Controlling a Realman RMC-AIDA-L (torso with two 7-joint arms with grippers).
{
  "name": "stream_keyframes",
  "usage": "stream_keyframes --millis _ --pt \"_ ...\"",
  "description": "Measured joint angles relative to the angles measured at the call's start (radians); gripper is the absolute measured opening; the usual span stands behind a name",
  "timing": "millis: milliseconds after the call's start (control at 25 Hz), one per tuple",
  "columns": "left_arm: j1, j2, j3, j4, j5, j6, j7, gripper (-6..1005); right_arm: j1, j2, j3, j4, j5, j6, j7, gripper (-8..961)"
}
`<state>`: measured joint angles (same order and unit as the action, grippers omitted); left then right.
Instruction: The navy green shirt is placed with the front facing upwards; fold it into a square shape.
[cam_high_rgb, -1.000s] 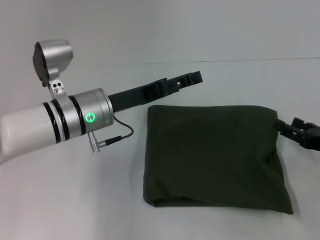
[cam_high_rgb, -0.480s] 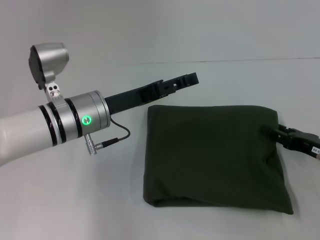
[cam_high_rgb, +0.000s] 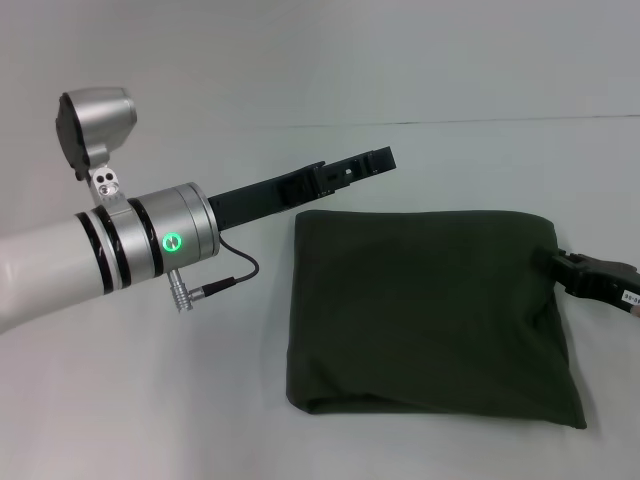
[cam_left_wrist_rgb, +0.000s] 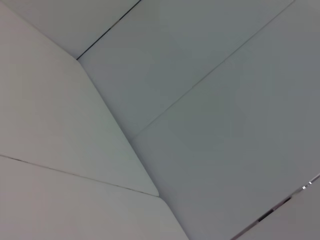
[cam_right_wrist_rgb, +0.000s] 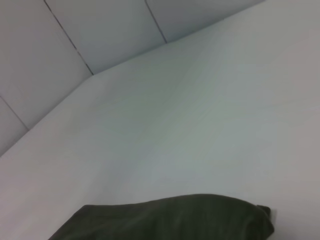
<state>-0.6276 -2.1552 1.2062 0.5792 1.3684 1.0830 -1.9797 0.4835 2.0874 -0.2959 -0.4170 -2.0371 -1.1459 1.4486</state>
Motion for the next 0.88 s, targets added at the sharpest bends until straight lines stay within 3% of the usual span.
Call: stream_keyframes --millis 280,880 --pt "0.0 0.0 -0.002 0.001 0.0 -0.002 0.002 940 0.017 -0.002 0.006 -0.008 0.007 0.011 -0.017 65" --pt "0.009 -0.001 -0.025 -0.001 0.0 -0.001 0.018 927 0.09 -0.002 0.003 -0.025 0.023 0.05 -0.03 31"
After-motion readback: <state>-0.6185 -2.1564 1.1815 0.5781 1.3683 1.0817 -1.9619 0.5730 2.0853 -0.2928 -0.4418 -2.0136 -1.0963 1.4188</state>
